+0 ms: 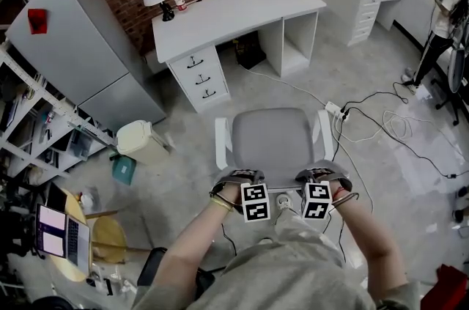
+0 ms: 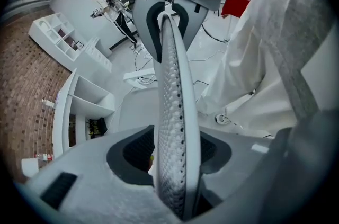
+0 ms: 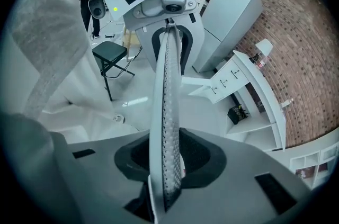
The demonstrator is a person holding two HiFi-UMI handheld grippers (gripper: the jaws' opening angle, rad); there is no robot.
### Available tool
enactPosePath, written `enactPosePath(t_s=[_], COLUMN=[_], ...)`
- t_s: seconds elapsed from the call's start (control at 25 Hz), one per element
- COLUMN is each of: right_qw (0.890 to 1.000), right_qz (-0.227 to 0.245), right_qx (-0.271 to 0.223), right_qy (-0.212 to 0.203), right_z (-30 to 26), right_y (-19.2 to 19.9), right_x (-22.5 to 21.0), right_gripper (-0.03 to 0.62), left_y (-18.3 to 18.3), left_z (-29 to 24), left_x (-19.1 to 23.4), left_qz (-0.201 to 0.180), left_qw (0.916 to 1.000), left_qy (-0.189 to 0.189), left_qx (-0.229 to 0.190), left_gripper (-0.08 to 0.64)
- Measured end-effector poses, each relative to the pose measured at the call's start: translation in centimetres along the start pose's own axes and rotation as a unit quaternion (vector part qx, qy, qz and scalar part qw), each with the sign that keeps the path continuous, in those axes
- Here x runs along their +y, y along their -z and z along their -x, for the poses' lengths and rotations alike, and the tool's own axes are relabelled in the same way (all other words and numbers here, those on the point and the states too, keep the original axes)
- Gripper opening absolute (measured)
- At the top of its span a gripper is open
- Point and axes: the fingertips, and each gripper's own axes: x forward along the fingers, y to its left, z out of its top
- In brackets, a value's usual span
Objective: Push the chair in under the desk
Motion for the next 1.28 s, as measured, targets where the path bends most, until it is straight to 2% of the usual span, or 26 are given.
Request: enactPosePath(t_s=[0.4, 0.64, 0.8, 1.28], right_qw=[0.999, 0.998, 0.998, 0.998], right_qz=[0.022, 0.051, 0.053, 0.057], right_qx=[0.025, 0.025, 0.027, 0.028], right_qy=[0.010, 0.027, 0.025, 0.026], right_z=[-1.1, -1.3, -1.3, -1.4], right_y=[0.3, 0.6, 0.6, 0.7], right_x=[0.0, 0.1, 0.2, -0.3], right_gripper=[0.054, 0.024, 0.017, 0.014], left_y=[0.0, -0.1, -0.1, -0.1], left_z=[-0.3, -0.6, -0.4, -0.6], left_x=[-0.7, -0.7, -0.6, -0.3], left_qz=[-0.002, -0.029, -0.044, -0.044], left_qw=[0.9997, 0.9995, 0.9990, 0.9990], left_qy=[0.026, 0.010, -0.005, 0.002], left_qx=[0.001, 0.006, 0.006, 0.006], left_gripper=[0.141, 0.080, 0.045, 0.040])
